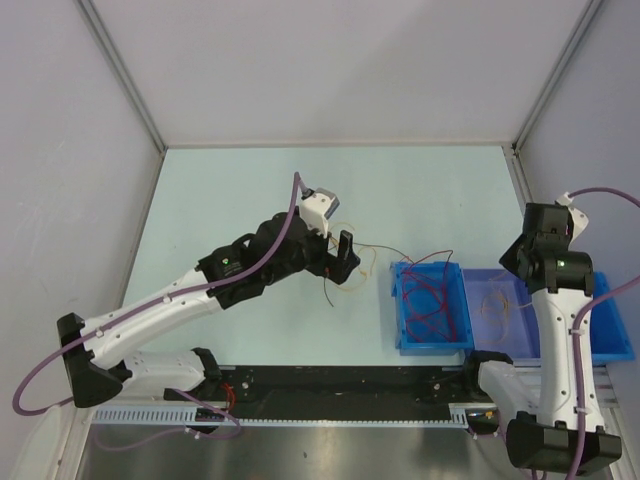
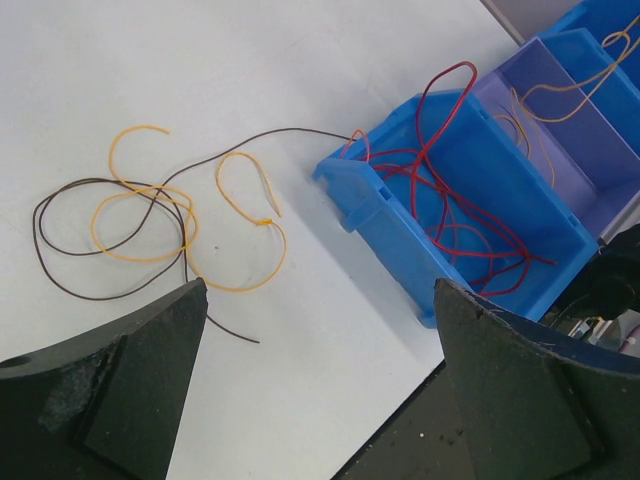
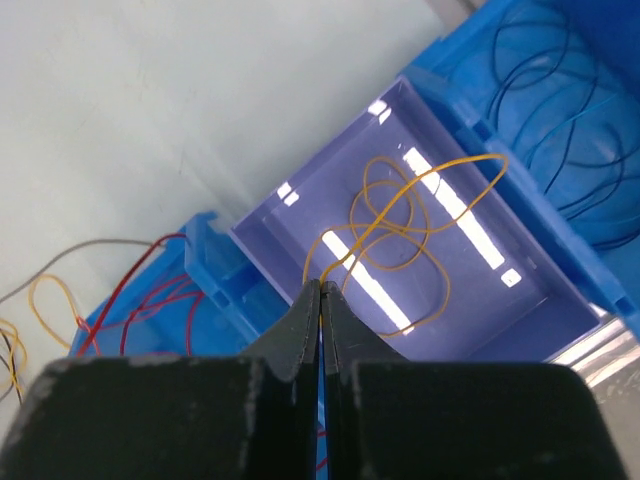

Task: Untangle the cables

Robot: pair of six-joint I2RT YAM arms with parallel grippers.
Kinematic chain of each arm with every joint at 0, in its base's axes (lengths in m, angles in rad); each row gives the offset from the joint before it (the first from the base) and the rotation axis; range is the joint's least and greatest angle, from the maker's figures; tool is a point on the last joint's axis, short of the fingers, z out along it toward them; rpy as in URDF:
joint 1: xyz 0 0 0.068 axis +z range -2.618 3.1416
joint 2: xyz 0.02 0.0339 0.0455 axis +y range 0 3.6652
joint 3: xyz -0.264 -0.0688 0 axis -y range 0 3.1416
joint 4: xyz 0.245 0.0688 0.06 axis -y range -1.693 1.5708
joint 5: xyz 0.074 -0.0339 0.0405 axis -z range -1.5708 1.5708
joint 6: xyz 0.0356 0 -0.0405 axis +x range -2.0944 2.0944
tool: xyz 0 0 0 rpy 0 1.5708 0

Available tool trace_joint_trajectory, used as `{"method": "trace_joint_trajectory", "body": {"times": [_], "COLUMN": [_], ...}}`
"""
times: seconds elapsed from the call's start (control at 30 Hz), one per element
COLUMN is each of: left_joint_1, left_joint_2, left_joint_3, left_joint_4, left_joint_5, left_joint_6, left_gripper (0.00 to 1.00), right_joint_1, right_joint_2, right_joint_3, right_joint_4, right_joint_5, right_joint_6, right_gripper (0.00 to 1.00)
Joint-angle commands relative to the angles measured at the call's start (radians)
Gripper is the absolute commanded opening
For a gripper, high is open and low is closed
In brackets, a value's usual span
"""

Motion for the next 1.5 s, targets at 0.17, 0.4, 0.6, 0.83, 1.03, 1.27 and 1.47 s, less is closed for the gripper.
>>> {"method": "trace_joint_trajectory", "body": {"times": [0.17, 0.4, 0.6, 0.83, 1.03, 1.27, 1.47], "left_joint_1": [0.007, 0.009, 0.009, 0.009, 0.009, 0.012, 0.025], "left_joint_2": [-0.018, -0.021, -0.009, 0.035, 0.065, 0.089, 0.108], "left_joint_3": [-0.007, -0.003, 0.019, 0.056, 0.074, 0.063, 0.044], "left_joint_4": [0.033, 0.021, -0.019, -0.057, -0.076, -0.077, -0.071], "left_joint_5": [0.019, 0.031, 0.021, -0.013, -0.025, -0.088, -0.113], "left_joint_6": [0.006, -0.003, -0.004, -0.029, -0.043, -0.055, -0.069], "left_gripper": [1.00, 1.00, 1.00, 1.00, 1.00, 1.00, 1.00], "right_joint_1": [-0.015, -0.021, -0.109, -0.159, -0.166, -0.164, -0.164], "right_joint_2": [-0.054, -0.034, 0.043, 0.146, 0.069, 0.008, -0.003], "right_joint_3": [-0.038, -0.133, -0.211, -0.309, -0.314, -0.256, -0.188], "right_joint_4": [-0.017, -0.055, -0.080, 0.032, 0.104, 0.146, 0.115], "right_joint_5": [-0.027, 0.008, 0.067, -0.053, -0.088, -0.249, -0.271], "right_joint_6": [0.121, 0.310, 0.416, 0.370, 0.313, 0.197, 0.161], "right_gripper": [0.00, 0.00, 0.00, 0.00, 0.00, 0.10, 0.57]}}
